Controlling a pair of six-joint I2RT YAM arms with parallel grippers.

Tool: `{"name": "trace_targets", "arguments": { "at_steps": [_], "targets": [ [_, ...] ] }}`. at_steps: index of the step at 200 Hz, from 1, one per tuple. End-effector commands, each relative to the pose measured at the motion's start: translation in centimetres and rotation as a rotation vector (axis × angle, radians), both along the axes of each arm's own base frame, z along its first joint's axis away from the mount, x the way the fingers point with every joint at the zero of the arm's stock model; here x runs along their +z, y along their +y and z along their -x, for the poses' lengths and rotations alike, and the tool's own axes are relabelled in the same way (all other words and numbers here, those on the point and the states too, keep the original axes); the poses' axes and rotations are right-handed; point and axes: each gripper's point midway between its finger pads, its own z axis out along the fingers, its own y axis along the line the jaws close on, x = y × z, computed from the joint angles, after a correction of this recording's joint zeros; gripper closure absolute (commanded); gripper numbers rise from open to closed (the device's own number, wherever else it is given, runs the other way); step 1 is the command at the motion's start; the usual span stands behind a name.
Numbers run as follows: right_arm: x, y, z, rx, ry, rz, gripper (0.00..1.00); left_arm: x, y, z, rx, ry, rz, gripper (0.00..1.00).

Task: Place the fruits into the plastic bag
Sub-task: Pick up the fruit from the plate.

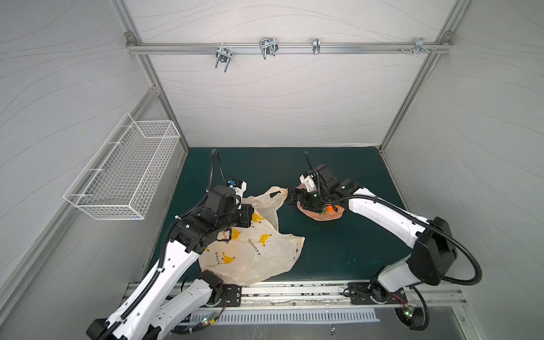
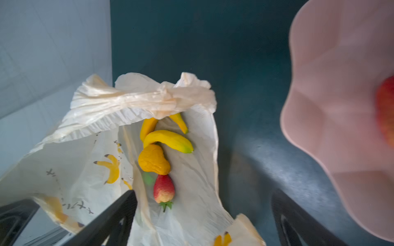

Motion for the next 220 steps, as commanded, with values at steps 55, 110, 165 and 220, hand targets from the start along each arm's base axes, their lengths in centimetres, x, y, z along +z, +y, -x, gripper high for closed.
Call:
{"name": "trace_targets", "arguments": {
  "at_steps": [55,110,165,220],
  "targets": [
    [-3.4,-11.1,-3.1,0.099,-0.092,0.492,0.01,1.2,-0.6,-0.4,-0.019,-0.031,0.03,1.0],
    [-5.5,-10.2,-4.0,0.188,-0.056,0.519,0.12,1.2,-0.6,-0.3,-0.02,-0.027,0.025,1.0],
    [-8.0,-10.0,-4.6,0.213,-0.019,0.548,0.16,1.1,-0.5,-0.3,-0.015,-0.026,0.024,1.0],
    [-10.3,-9.7,-5.6,0.23,0.0,0.581,0.19,1.2,-0.6,-0.5,-0.016,-0.025,0.022,1.0]
  ]
}}
